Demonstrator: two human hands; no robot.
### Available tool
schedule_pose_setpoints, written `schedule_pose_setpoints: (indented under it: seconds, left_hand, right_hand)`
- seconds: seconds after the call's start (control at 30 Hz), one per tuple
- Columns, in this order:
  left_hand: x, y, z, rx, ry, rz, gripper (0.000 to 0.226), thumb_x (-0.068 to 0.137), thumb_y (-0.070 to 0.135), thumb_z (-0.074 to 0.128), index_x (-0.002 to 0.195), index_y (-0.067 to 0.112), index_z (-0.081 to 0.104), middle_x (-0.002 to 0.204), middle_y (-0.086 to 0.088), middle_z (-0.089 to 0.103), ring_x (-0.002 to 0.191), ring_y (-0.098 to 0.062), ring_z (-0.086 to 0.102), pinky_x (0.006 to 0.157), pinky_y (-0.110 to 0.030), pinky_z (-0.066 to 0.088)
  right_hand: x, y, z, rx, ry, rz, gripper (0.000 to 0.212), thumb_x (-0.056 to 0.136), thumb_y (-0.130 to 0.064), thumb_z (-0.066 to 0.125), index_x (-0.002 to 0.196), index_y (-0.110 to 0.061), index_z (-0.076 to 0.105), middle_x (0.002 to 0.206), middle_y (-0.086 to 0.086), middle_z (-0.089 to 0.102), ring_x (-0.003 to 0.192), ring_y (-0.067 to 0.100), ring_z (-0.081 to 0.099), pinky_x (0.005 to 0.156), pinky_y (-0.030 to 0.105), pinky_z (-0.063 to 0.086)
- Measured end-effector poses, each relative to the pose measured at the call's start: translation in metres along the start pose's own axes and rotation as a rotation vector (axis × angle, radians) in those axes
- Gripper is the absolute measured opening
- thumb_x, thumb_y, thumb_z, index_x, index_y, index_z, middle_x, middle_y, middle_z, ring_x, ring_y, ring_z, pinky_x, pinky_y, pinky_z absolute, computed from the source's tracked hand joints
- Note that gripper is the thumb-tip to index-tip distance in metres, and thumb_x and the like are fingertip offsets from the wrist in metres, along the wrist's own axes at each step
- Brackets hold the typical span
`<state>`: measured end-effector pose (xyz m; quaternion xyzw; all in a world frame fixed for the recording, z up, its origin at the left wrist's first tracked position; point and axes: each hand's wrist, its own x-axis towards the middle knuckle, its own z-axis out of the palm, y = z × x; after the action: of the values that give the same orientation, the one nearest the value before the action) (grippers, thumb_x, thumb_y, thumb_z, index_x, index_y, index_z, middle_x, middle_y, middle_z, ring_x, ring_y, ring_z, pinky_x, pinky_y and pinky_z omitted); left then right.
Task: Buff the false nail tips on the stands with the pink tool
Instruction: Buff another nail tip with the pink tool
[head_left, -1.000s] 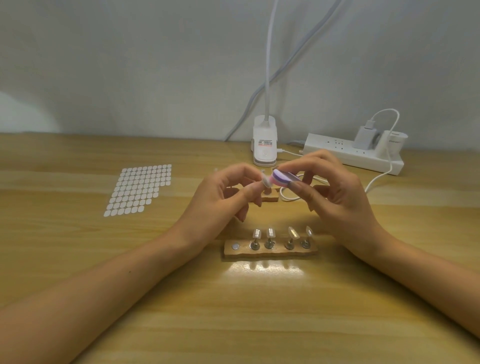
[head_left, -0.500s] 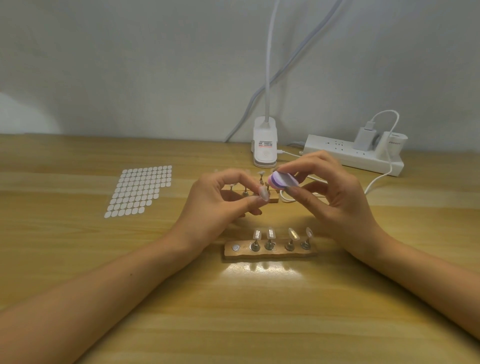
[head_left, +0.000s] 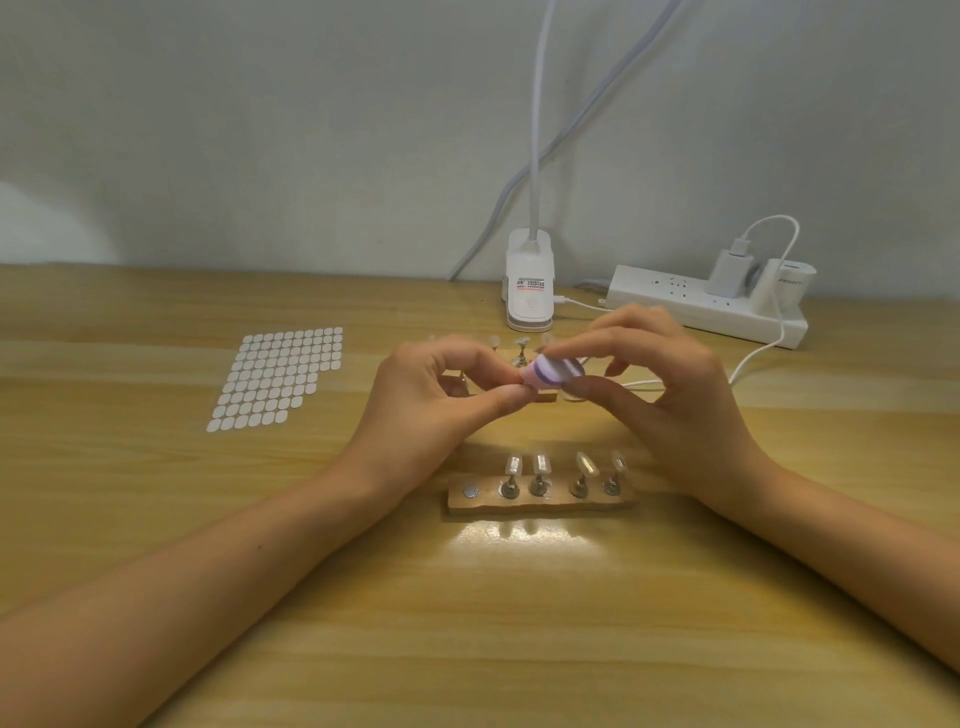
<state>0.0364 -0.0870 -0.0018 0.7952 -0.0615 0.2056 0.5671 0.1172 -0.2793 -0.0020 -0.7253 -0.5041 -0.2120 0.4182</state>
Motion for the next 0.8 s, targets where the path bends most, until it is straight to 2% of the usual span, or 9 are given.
schedule_pose_setpoints:
  seconds: [0.13,0.27,0.4,0.5,0.57,0.63,0.73,0.8]
  left_hand:
    - [-0.0016,0.0013,0.001,0.01,-0.028,0.017,0.012,0.071,0.034,0.079,0.073,0.022,0.075,0.073,0.008,0.07,0.059,0.003,0.057,0.058,-0.015,0.046]
    - [-0.0005,-0.0017,0.0002,0.031,-0.006,0.01,0.01,0.076,0.02,0.084,0.072,0.022,0.075,0.075,0.005,0.072,0.063,0.002,0.059,0.06,-0.018,0.049]
    - [0.0001,-0.0023,0.0002,0.034,-0.02,0.03,0.017,0.074,0.015,0.086,0.07,0.025,0.073,0.07,0.013,0.066,0.055,0.004,0.054,0.055,-0.01,0.04]
    - [0.0008,-0.0035,-0.0001,0.035,-0.003,0.032,0.013,0.076,0.015,0.085,0.07,0.021,0.074,0.073,0.01,0.068,0.055,0.004,0.054,0.056,-0.011,0.041]
    - [0.0002,-0.0022,0.0007,0.034,-0.021,0.044,0.011,0.074,0.023,0.085,0.071,0.021,0.074,0.073,0.01,0.068,0.06,0.002,0.057,0.059,-0.015,0.045]
    - [-0.0003,-0.0017,0.0012,0.042,-0.023,0.056,0.012,0.071,0.029,0.083,0.071,0.022,0.073,0.071,0.011,0.067,0.06,0.002,0.056,0.058,-0.014,0.044]
    - [-0.0002,-0.0032,0.0006,0.068,-0.011,0.062,0.011,0.076,0.015,0.085,0.072,0.016,0.075,0.073,0.008,0.067,0.059,0.003,0.055,0.057,-0.013,0.041]
    - [-0.0015,-0.0024,0.0005,0.087,-0.004,0.085,0.011,0.077,0.007,0.084,0.074,0.014,0.076,0.073,0.007,0.066,0.057,0.005,0.056,0.056,-0.008,0.04]
  right_hand:
    - [-0.0024,-0.0024,0.0011,0.007,-0.039,-0.072,0.023,0.089,-0.022,0.067,0.112,-0.023,0.068,0.099,0.0,0.064,0.094,0.021,0.061,0.073,0.032,0.053]
    - [-0.0013,-0.0017,-0.0007,-0.041,-0.004,-0.002,0.022,0.086,-0.025,0.068,0.108,-0.023,0.069,0.098,-0.006,0.065,0.093,0.018,0.057,0.075,0.038,0.048]
    - [-0.0026,-0.0061,0.0031,-0.059,-0.069,-0.123,0.025,0.084,-0.023,0.071,0.11,-0.022,0.069,0.093,0.002,0.064,0.087,0.022,0.057,0.076,0.033,0.046]
    - [-0.0005,-0.0017,-0.0013,-0.083,0.001,-0.032,0.025,0.085,-0.022,0.069,0.11,-0.023,0.068,0.094,-0.003,0.062,0.088,0.024,0.054,0.076,0.042,0.046]
    - [-0.0014,-0.0034,-0.0016,-0.083,-0.008,-0.067,0.024,0.087,-0.025,0.067,0.11,-0.024,0.067,0.094,-0.005,0.06,0.089,0.018,0.052,0.078,0.036,0.044]
    - [-0.0016,-0.0053,0.0008,-0.089,-0.04,-0.125,0.024,0.087,-0.027,0.067,0.111,-0.023,0.067,0.093,-0.002,0.061,0.088,0.016,0.052,0.078,0.027,0.041]
    - [0.0002,-0.0021,-0.0021,-0.121,0.011,-0.052,0.026,0.086,-0.021,0.07,0.112,-0.021,0.068,0.093,-0.002,0.061,0.087,0.021,0.052,0.077,0.031,0.042]
    - [-0.0002,-0.0016,-0.0047,-0.114,0.027,-0.039,0.028,0.085,-0.018,0.072,0.113,-0.017,0.069,0.09,0.002,0.059,0.087,0.018,0.053,0.078,0.027,0.043]
